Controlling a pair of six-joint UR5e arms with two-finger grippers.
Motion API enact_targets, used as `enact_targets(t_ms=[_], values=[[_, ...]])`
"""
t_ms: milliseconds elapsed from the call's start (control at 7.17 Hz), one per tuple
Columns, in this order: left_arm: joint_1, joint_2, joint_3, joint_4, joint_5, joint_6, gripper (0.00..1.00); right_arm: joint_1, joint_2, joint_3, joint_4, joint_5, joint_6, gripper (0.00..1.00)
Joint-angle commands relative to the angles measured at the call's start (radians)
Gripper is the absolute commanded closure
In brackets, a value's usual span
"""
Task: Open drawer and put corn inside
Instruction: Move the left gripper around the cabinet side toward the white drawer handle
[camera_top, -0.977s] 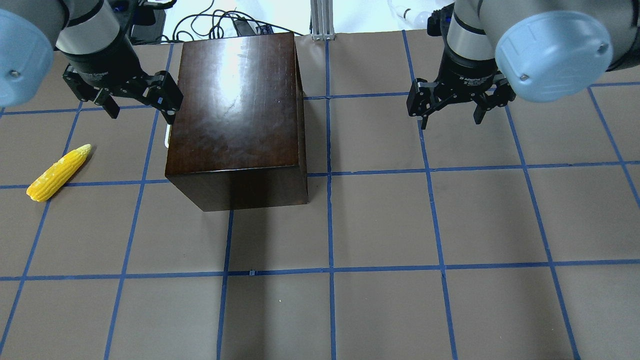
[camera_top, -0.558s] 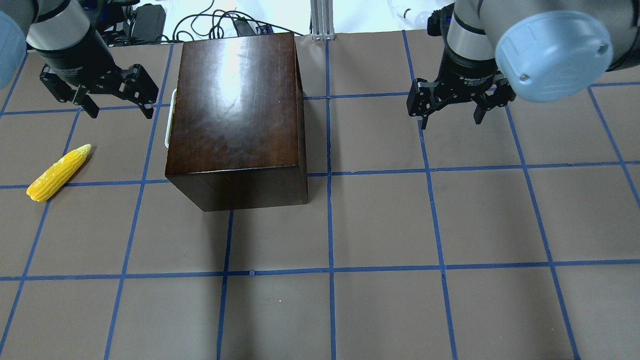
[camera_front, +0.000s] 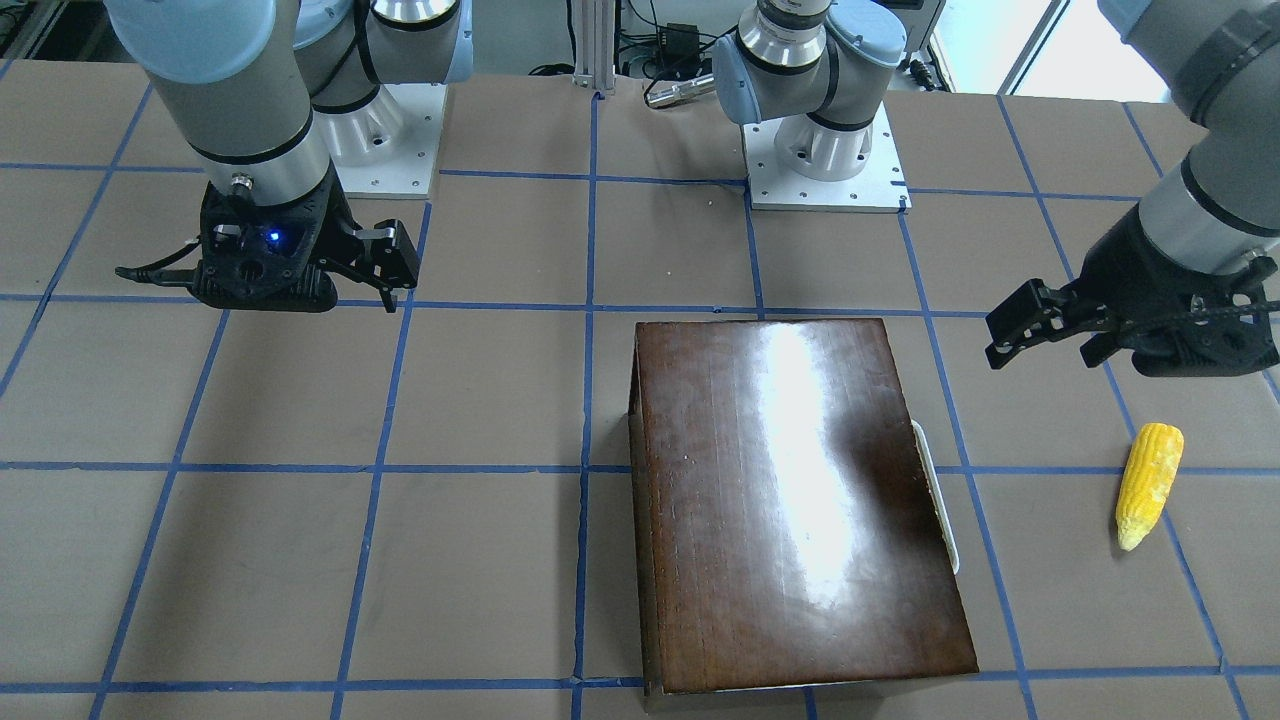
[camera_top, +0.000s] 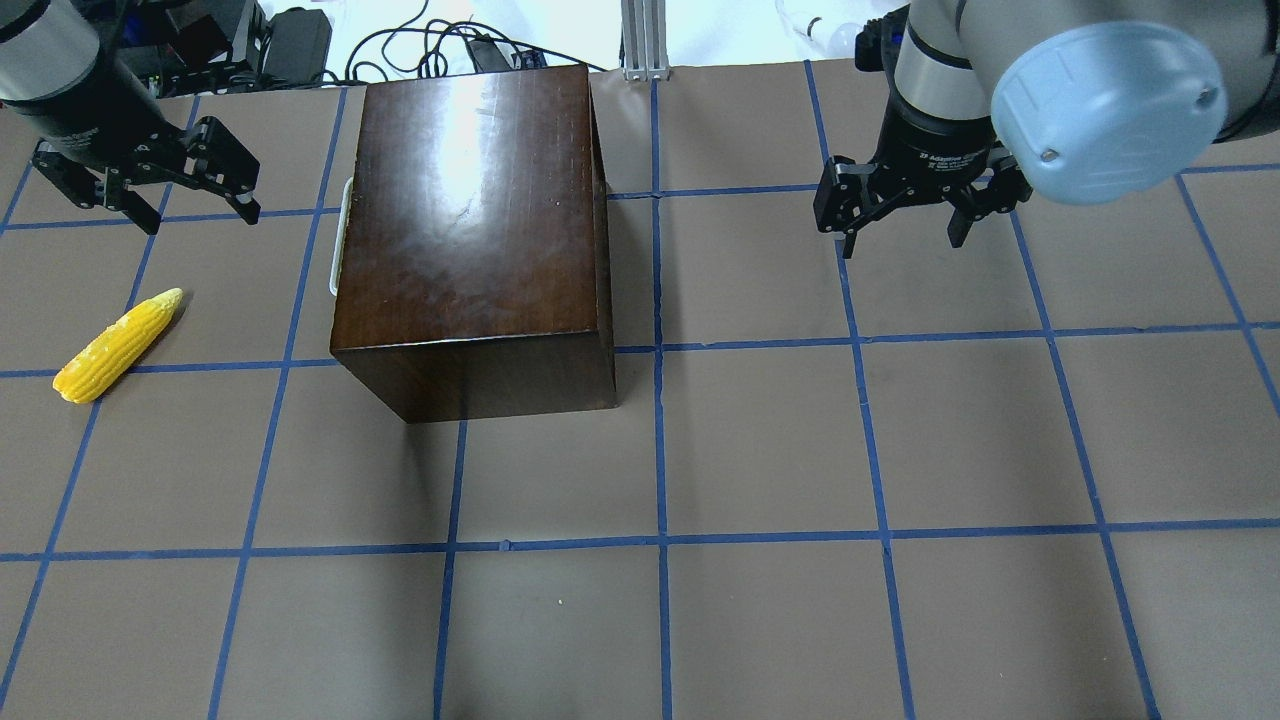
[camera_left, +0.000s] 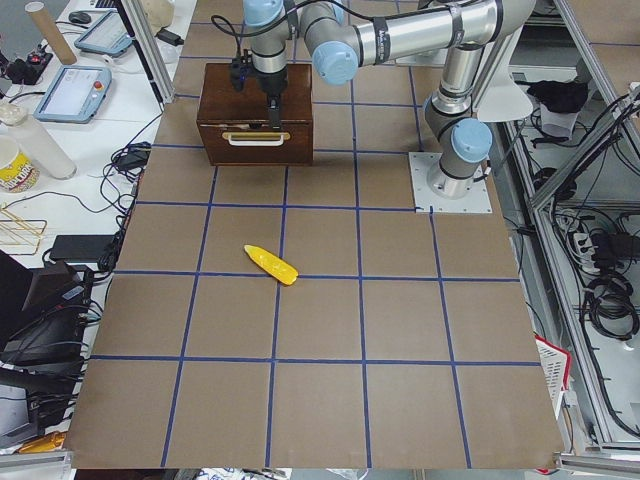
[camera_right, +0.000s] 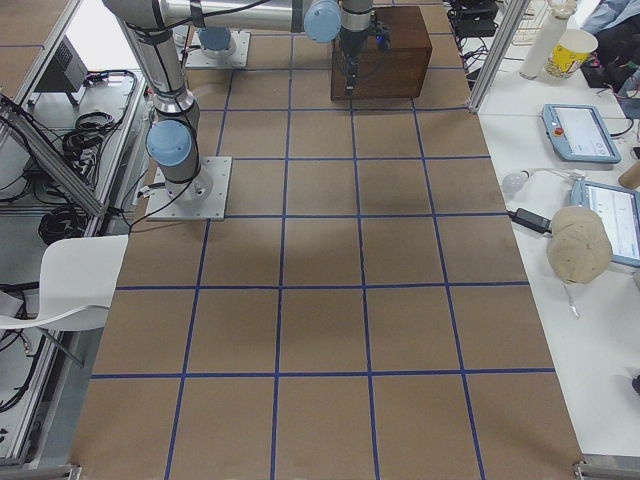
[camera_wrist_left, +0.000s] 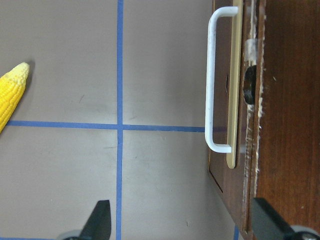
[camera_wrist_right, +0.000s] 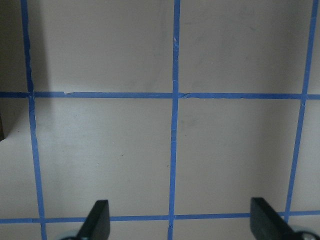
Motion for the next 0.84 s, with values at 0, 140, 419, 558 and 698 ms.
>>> enact_targets(t_ms=[0,140,419,558,698], values=[[0.048,-0.077,0.000,0.090,-0.071,0.068,0.00,0.000,0.000,0.000,0.001,0.000,0.000,0.00],[0.053,-0.109,0.003,0.116,-0.096,0.077,0.00,0.000,0.001,0.000,0.001,0.001,0.000,0.00],[0.054,-0.157,0.003,0.148,-0.111,0.093,0.00,0.000,0.001,0.000,0.001,0.001,0.000,0.00],[0.056,-0.181,0.002,0.158,-0.186,0.096,0.00,0.000,0.000,0.000,-0.001,0.001,0.000,0.00],[0.056,-0.206,-0.001,0.180,-0.205,0.097,0.00,0.000,0.000,0.000,0.001,0.001,0.000,0.00]])
